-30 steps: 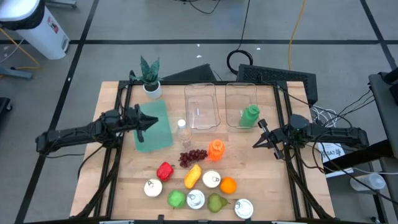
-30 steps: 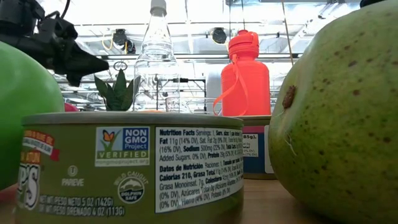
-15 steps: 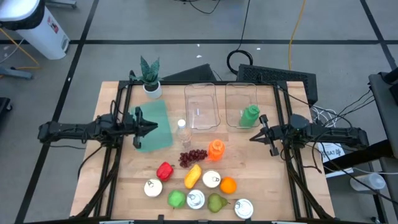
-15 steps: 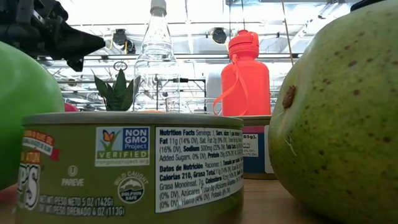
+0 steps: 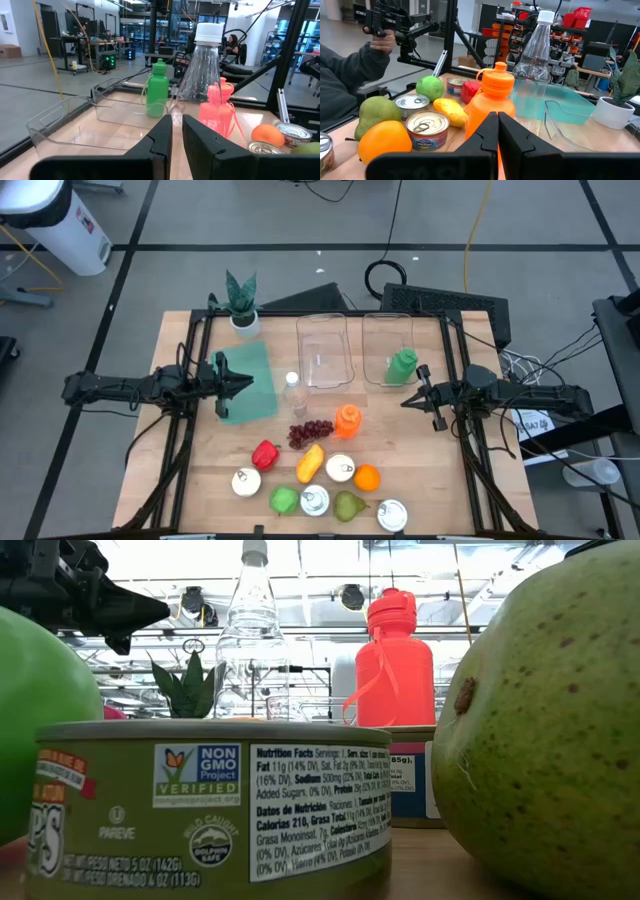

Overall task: Pick & Place Food Item
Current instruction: Put the grapes into the left transparent bin

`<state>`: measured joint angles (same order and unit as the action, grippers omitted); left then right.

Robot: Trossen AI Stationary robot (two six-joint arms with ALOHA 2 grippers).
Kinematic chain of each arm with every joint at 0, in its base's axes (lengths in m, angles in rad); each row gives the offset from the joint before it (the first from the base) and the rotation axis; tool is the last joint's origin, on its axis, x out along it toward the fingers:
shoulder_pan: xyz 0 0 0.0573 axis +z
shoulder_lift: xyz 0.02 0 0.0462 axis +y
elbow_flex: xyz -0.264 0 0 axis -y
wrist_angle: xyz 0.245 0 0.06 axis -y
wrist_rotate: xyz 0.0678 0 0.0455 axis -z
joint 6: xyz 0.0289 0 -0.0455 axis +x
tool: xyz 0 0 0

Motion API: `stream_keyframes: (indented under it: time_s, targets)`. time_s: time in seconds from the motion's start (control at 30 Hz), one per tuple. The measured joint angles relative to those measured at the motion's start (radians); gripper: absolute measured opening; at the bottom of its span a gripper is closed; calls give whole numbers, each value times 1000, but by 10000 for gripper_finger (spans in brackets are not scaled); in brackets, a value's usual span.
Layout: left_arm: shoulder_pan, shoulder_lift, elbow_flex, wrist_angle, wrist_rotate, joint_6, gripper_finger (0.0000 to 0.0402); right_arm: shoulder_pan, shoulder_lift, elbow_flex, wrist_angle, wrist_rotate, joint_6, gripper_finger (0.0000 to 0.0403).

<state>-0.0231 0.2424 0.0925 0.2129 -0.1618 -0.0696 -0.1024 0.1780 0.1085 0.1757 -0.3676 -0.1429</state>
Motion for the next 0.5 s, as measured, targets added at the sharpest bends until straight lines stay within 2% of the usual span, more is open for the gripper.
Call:
stream_keyframes:
  time_s: [0.27, 0.37, 0.5]
  targets:
    - [0, 13, 0, 4, -12, -18, 50, 0, 0, 0, 3, 0, 33, 0]
    - [-16, 57, 3, 29, 32, -7, 50, 0, 0, 0, 26, 0, 29, 0]
    - [-81, 164, 61, 60, 12, 55, 49, 0, 0, -1, 46, 0, 27, 0]
